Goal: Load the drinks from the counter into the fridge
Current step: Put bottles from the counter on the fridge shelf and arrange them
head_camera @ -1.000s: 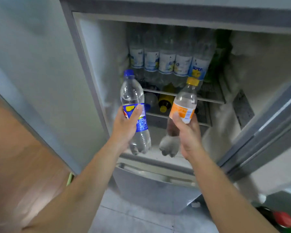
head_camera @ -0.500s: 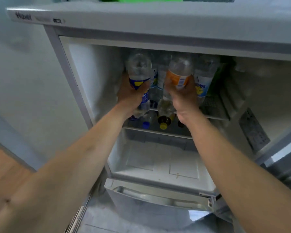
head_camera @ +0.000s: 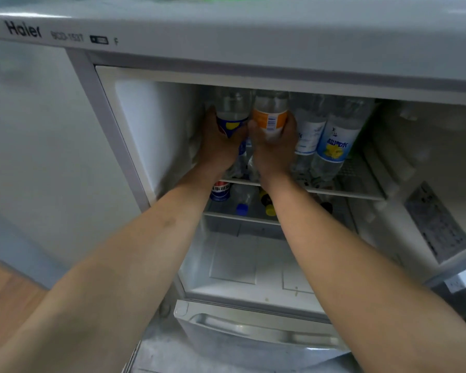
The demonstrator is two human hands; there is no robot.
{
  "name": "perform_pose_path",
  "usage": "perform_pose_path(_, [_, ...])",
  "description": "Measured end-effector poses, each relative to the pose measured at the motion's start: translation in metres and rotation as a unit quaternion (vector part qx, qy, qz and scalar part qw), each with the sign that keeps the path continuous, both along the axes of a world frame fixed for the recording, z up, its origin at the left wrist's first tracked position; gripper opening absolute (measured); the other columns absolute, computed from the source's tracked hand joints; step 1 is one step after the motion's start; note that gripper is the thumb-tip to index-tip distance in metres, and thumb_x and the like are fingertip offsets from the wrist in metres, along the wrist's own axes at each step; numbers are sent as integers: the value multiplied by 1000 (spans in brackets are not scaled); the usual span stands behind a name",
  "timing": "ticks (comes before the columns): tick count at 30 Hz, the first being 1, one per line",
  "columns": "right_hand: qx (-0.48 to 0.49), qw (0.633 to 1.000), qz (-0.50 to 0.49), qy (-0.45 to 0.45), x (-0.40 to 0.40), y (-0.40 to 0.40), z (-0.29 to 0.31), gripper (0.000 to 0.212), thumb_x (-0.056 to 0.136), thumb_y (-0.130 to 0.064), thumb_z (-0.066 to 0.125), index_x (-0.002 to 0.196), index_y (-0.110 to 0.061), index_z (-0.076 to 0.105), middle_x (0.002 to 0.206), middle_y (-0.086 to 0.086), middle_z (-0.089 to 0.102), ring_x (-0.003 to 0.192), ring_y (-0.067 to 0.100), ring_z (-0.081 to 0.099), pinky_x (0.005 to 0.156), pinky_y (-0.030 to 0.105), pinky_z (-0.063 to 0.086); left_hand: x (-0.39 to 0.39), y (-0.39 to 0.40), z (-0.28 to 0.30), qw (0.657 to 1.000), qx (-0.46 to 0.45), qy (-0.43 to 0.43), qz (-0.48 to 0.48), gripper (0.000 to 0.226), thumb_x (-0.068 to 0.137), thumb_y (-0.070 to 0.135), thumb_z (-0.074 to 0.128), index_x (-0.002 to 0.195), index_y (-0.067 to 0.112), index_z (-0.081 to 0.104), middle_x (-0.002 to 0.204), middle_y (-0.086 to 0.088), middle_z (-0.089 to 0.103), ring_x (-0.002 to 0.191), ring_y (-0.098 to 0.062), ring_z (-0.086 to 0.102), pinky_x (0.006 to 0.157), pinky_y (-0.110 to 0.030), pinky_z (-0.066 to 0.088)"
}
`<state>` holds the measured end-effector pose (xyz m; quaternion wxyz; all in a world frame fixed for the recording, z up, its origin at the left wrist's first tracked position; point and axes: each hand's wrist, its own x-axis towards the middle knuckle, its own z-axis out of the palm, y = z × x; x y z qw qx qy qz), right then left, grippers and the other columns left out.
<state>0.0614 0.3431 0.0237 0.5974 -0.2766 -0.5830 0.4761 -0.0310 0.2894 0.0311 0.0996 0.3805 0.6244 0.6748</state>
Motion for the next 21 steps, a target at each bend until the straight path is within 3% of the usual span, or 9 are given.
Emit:
perform_pose_path(3, [3, 1000, -4, 14, -3, -5, -2, 51, 79, -9, 79, 111, -34, 48, 112, -2, 63, 100, 6, 67, 83, 26, 57, 4, -8, -10, 1000, -16, 24, 6, 75, 83, 8, 77, 145, 13, 36, 142, -4, 51, 125, -8, 52, 95, -15, 49])
perform_pose_path(5, [10, 1000, 5, -12, 2, -6, -11, 57, 80, -4, 78, 117, -33, 45, 119, -2, 59, 106, 1, 62, 85, 19, 54, 7, -15, -22, 999, -38, 39, 3, 76, 84, 6, 75, 148, 13, 33, 145, -4, 49, 130, -12, 49, 106, -29, 47])
perform_pose_path(7, [15, 997, -13, -79, 11, -7, -27, 61, 80, -8, 78, 128, -25, 45, 128, 4, 55, 113, 8, 58, 90, 18, 52, 10, -21, -33, 998, -49, 43, 5, 73, 87, 8, 72, 149, 15, 34, 146, -3, 50, 132, -15, 49, 111, -41, 44])
perform_pose_path(11, [15, 976, -52, -213, 24, -4, -55, 43, 84, -25, 75, 121, -18, 56, 119, 1, 60, 106, 17, 60, 91, 41, 54, 13, -25, -40, 997, -56, 48, 28, 70, 92, 11, 68, 152, 16, 32, 149, -3, 48, 135, -17, 47, 112, -42, 42])
perform_pose_path(13, [17, 971, -55, -233, 24, 1, -57, 40, 84, -30, 75, 118, -18, 59, 115, 0, 62, 104, 17, 61, 89, 39, 54, 10, -25, -39, 996, -66, 55, 33, 66, 93, 11, 67, 151, 16, 35, 147, -3, 50, 133, -17, 49, 111, -42, 43])
perform_pose_path(18, [13, 969, -38, -246, 19, 3, -54, 39, 86, -31, 74, 121, -22, 58, 113, -7, 60, 103, 11, 58, 81, 20, 44, 5, -27, -39, 995, -89, 36, 21, 68, 94, 9, 64, 153, 18, 32, 152, 0, 45, 139, -17, 44, 113, -42, 40])
perform_pose_path(21, [13, 970, -36, -241, 19, 2, -56, 36, 87, -29, 74, 119, -20, 60, 115, -4, 64, 104, 13, 61, 83, 21, 47, 6, -30, -42, 995, -90, 32, 17, 71, 95, 8, 64, 155, 17, 28, 155, 0, 41, 141, -17, 41, 115, -42, 39])
